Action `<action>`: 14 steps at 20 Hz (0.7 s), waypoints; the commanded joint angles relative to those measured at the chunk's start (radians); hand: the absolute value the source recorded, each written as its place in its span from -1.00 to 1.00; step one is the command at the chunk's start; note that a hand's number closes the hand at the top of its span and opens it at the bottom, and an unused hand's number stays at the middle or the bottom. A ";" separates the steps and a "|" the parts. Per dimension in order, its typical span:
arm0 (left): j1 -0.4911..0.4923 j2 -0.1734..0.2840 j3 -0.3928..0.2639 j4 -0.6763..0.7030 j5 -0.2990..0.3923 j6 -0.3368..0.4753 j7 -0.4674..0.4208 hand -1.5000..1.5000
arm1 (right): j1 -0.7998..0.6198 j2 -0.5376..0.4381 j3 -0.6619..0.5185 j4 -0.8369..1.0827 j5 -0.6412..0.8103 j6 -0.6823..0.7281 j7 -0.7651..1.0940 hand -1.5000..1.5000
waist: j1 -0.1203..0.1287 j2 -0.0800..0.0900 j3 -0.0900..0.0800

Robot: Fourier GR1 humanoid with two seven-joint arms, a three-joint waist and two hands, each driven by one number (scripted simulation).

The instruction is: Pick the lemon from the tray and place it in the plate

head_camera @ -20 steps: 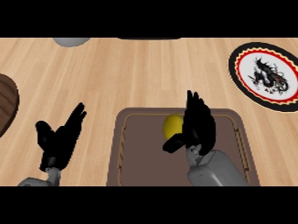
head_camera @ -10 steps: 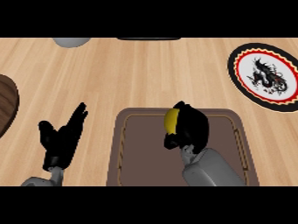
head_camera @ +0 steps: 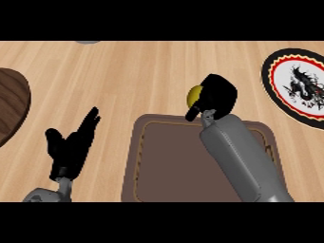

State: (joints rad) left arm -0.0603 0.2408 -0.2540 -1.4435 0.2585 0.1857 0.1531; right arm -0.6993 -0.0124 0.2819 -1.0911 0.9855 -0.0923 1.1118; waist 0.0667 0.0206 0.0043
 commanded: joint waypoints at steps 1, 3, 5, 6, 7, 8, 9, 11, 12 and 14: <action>0.006 -0.005 -0.031 0.007 -0.001 -0.018 0.032 0.00 | -0.178 -0.032 -0.103 0.117 0.115 -0.151 0.137 1.00 | 0.028 0.013 -0.005; -0.003 -0.007 -0.034 0.010 -0.012 -0.016 0.023 0.00 | -0.207 -0.044 -0.097 0.159 0.202 -0.237 0.112 1.00 | 0.032 0.016 -0.005; 0.007 -0.008 -0.024 0.037 -0.001 -0.023 0.020 0.00 | -0.288 -0.074 -0.119 0.195 0.273 -0.238 0.144 1.00 | 0.034 0.015 -0.007; 0.011 -0.014 -0.033 0.027 0.002 -0.028 0.023 0.00 | -0.293 -0.063 -0.112 0.216 0.321 -0.278 0.160 1.00 | 0.032 0.012 -0.007; 0.009 -0.017 -0.032 0.032 -0.009 -0.013 0.024 0.00 | -0.320 -0.072 -0.143 0.221 0.334 -0.298 0.176 1.00 | 0.030 0.012 -0.006; -0.011 0.005 -0.006 0.034 0.001 -0.022 0.032 0.00 | -0.302 -0.070 -0.147 0.238 0.370 -0.354 0.179 1.00 | 0.026 0.015 -0.005; -0.003 -0.026 -0.030 0.036 -0.006 -0.011 0.027 0.00 | -0.326 -0.075 -0.174 0.239 0.383 -0.373 0.187 1.00 | 0.022 0.015 -0.005; 0.008 -0.016 -0.023 0.037 -0.006 -0.015 0.024 0.00 | -0.343 -0.056 -0.193 0.255 0.451 -0.409 0.243 1.00 | 0.023 0.011 -0.006; 0.003 -0.032 -0.031 0.038 -0.009 -0.011 0.012 0.00 | -0.340 -0.078 -0.221 0.252 0.466 -0.442 0.238 1.00 | 0.011 0.013 -0.005; -0.009 -0.030 -0.017 0.041 -0.012 0.011 0.036 0.00 | -0.324 -0.074 -0.253 0.244 0.511 -0.510 0.251 1.00 | -0.002 0.012 -0.004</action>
State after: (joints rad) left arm -0.0777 0.2266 -0.2641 -1.4393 0.2478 0.1818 0.1625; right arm -1.0043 -0.0875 0.0784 -0.8635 1.4098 -0.3931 1.1395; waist 0.0808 0.0277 0.0043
